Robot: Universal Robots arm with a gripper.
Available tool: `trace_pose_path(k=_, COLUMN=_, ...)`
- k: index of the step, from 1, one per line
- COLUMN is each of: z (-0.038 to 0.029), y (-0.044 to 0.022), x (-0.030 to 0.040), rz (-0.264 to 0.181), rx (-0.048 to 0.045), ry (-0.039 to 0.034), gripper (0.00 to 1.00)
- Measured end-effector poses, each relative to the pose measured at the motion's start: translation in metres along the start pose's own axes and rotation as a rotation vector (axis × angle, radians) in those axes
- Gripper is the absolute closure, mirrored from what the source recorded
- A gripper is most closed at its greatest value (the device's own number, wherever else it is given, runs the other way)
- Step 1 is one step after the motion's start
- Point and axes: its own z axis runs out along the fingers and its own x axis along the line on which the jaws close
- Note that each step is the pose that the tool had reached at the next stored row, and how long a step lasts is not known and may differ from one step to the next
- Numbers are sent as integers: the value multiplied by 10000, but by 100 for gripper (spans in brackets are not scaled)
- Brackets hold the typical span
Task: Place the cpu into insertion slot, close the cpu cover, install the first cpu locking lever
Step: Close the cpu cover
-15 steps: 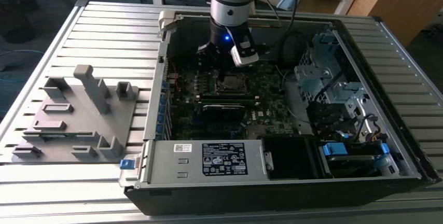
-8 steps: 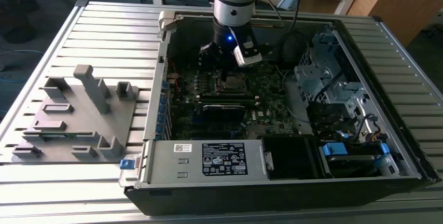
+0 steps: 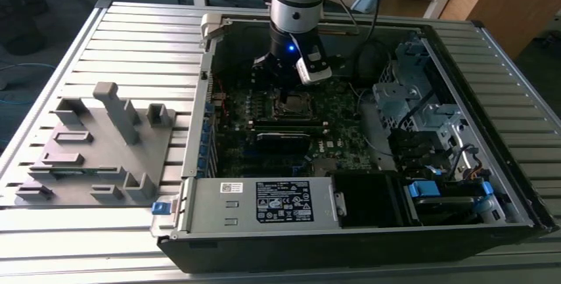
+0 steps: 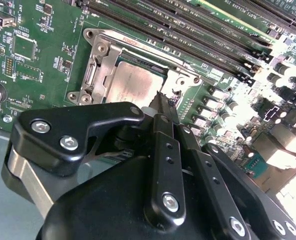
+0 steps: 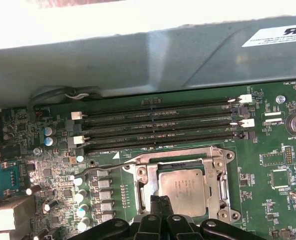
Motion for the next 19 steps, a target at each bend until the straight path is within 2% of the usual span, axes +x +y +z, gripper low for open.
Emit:
trace_pose_path(k=1, z=0, y=0, x=0, rz=0, rx=0, ry=0, gripper=90)
trace_pose_path(k=3, z=-223, y=-3, x=2, rz=0, rx=1, ry=1, gripper=90)
trace_pose_path(k=8, z=-223, y=-3, x=2, rz=-2, rx=4, ry=1, gripper=90)
trace_pose_path(k=11, z=-214, y=-3, x=2, rz=-4, rx=-2, ry=-37, gripper=90)
trace_pose_path(k=15, z=-205, y=-3, x=2, rz=-11, rx=-15, ry=-119, gripper=90)
trace_pose_path(k=19, z=-194, y=-2, x=2, rz=-31, rx=-81, ry=-235, gripper=90)
